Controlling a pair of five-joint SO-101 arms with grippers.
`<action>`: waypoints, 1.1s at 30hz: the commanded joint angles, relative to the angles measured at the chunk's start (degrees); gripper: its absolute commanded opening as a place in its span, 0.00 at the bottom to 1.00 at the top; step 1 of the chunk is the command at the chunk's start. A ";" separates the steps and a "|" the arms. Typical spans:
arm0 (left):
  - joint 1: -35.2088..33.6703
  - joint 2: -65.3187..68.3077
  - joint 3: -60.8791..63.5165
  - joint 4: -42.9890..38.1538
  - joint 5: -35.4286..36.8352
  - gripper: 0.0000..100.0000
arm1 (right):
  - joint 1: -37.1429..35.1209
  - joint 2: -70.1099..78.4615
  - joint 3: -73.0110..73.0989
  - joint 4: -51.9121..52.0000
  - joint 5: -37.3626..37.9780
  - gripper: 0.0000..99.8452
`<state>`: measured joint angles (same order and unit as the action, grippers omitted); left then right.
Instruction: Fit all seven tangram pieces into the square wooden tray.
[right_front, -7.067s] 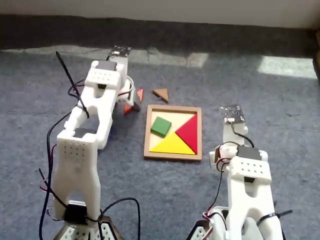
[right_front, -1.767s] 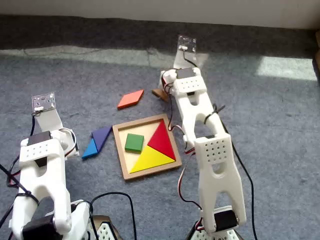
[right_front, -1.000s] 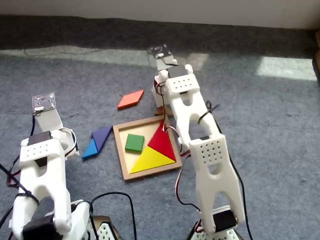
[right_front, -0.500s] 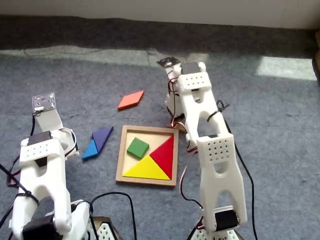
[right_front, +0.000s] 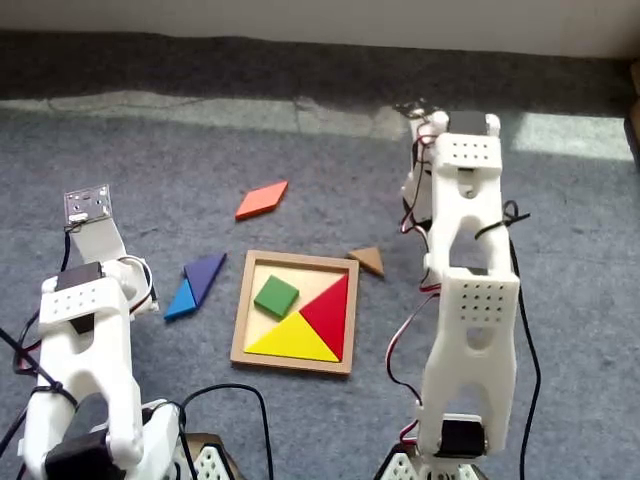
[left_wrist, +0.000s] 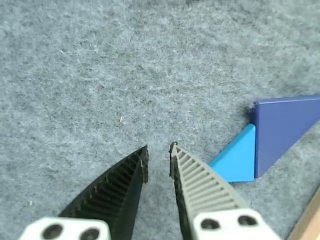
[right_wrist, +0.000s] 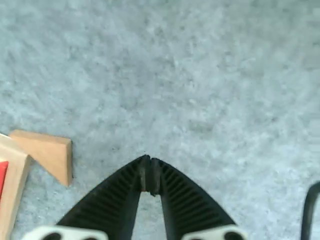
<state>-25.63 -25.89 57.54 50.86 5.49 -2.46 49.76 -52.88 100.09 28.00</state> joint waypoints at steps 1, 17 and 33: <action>-0.66 -1.45 -0.22 0.26 0.09 0.10 | 0.57 -10.68 5.23 1.01 0.70 0.00; -0.66 -1.54 -0.22 0.53 0.09 0.10 | -9.27 -52.09 65.27 -18.42 2.46 0.04; -1.27 -1.54 -0.04 0.53 0.09 0.10 | -20.09 -59.30 85.41 -38.37 12.84 0.23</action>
<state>-25.71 -25.89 57.54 50.86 5.49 -21.63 -10.20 32.84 66.42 38.37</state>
